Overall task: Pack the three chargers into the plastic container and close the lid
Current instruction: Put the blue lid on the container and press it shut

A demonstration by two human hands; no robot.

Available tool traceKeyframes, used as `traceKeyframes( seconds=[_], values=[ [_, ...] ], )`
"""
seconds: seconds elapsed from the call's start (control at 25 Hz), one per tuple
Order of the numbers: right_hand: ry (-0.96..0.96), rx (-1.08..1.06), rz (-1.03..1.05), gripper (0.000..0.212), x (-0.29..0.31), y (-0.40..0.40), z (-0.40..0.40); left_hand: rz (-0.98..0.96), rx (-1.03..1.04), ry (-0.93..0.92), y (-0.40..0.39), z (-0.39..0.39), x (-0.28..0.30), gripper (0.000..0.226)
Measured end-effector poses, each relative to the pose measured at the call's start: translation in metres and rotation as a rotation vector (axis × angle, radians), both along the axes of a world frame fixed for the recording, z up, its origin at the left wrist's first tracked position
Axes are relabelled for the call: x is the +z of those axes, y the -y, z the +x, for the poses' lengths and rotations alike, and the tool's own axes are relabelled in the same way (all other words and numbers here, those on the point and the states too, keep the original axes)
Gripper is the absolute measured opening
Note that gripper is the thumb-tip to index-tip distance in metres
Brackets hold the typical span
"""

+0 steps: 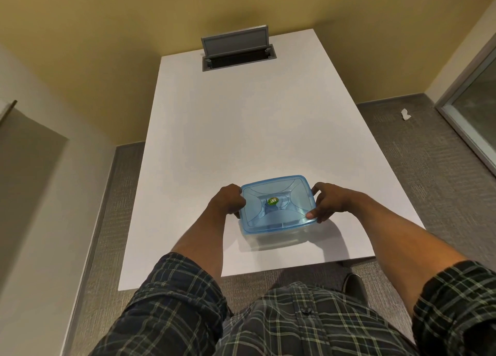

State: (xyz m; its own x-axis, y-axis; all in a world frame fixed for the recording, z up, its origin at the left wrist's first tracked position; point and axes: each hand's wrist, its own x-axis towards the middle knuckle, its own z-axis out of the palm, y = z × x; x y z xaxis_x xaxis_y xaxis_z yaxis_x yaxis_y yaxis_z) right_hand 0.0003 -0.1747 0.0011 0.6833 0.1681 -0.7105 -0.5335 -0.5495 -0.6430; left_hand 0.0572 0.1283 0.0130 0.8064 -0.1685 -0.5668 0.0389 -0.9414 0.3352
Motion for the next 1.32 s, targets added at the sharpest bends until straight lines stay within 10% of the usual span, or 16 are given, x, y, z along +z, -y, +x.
traceKeyframes(
  seconds=[0.44,0.56,0.84,1.32],
  values=[
    [0.039,0.115,-0.160,0.105,-0.002,-0.002,0.005,0.203,-0.227,-0.242,0.009,-0.007,0.010,0.157],
    [0.129,0.215,-0.226,0.139,0.004,-0.006,0.011,0.245,-0.253,-0.225,0.010,-0.010,0.012,0.160],
    [0.183,0.404,-0.357,0.142,0.009,-0.015,0.027,0.229,-0.258,-0.146,0.009,-0.020,0.010,0.159],
    [0.371,0.431,-0.503,0.079,0.013,-0.017,0.047,0.260,-0.229,-0.135,0.013,-0.017,0.019,0.159]
  ],
)
